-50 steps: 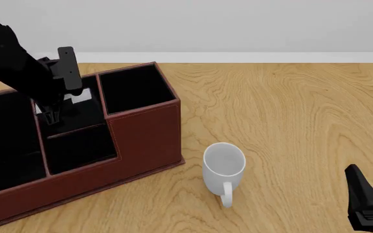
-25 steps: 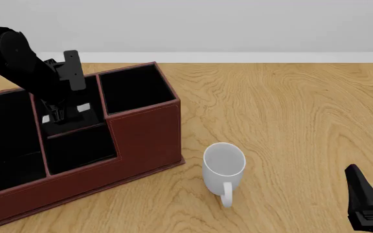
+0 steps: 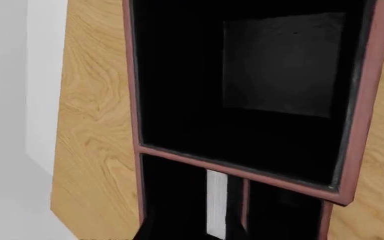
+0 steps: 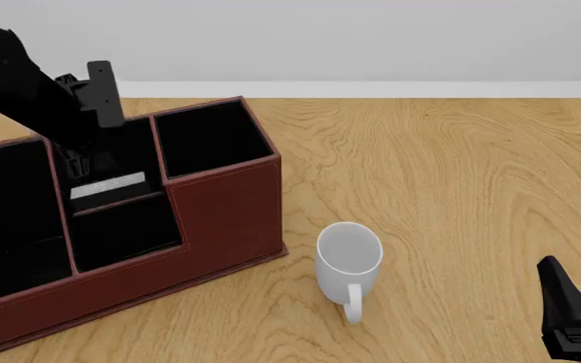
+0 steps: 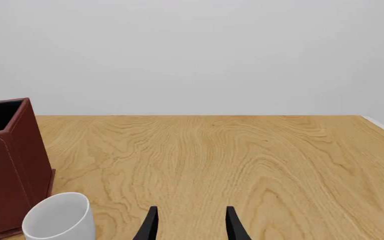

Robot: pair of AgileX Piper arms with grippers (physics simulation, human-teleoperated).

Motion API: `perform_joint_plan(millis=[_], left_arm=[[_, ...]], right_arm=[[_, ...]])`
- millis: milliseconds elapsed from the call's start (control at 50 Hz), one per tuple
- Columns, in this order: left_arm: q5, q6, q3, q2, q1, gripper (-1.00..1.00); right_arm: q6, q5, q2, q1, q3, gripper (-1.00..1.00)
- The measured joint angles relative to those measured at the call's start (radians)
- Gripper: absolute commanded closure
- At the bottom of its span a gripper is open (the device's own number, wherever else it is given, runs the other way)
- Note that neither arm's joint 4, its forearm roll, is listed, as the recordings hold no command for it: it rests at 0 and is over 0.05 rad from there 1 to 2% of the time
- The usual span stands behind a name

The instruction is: Pick up the book and place it in the front compartment of the caddy.

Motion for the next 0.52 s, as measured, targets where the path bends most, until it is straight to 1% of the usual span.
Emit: perform_joint_plan(millis=[300,420,520], left_arm=[[0.061,0.021,0.014,-0.135,-0.034,-1.0],[0.077,0.027,0.051,-0.204,-0.045,-1.0],[0.077,0.047,0.096,-0.267,-0.042,-1.0]], right_arm=[[0.0,0.0,0.0,0.0,0.0,-1.0],[0.0,0.0,0.0,0.0,0.0,-1.0],[0.0,0.0,0.0,0.0,0.0,-1.0]])
